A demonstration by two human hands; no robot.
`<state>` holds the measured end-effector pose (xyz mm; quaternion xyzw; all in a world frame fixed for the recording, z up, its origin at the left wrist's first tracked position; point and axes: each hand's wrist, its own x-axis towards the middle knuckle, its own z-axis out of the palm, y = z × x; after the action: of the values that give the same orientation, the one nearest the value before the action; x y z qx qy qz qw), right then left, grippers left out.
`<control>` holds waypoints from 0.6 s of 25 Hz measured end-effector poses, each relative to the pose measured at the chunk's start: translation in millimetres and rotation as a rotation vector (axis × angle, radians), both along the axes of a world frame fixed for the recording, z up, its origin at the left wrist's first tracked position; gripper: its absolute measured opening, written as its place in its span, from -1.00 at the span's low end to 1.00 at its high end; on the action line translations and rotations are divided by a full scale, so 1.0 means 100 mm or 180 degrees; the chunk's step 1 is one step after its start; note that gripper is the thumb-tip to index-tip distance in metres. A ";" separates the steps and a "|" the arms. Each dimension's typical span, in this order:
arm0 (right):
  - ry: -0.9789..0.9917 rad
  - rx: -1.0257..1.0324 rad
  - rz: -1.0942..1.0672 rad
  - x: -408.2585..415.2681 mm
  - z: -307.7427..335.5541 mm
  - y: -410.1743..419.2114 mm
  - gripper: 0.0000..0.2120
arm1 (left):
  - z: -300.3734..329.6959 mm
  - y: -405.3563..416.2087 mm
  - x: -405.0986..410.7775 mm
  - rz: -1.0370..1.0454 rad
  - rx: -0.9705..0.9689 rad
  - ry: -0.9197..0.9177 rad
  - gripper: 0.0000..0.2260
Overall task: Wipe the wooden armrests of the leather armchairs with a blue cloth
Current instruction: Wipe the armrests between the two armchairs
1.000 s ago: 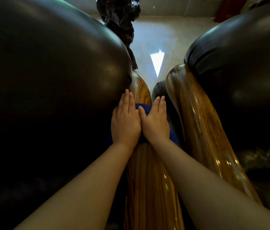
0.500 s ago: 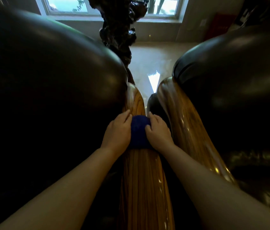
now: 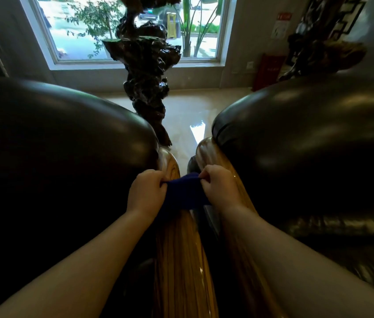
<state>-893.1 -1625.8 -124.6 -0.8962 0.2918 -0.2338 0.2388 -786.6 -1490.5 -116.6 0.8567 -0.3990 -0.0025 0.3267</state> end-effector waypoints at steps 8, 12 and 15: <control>-0.0145 -0.0543 0.0037 -1.07 1.88 0.08 -0.97 | 1.70 0.05 -0.71 -0.0560 -0.0546 -0.0308 -0.87; -0.0226 -0.0698 -0.0056 -1.71 2.44 0.02 -0.98 | 2.21 0.09 -1.35 -0.0659 -0.0709 -0.0416 -0.88; -0.0340 -0.0716 -0.0014 -2.20 2.63 -0.03 -0.96 | 2.40 0.13 -1.95 -0.0594 -0.0839 -0.0408 -0.88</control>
<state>-1113.5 -1628.5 138.1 -0.9030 0.2526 -0.3130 0.1514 -981.6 -1478.0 123.0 0.7641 -0.4938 0.0741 0.4084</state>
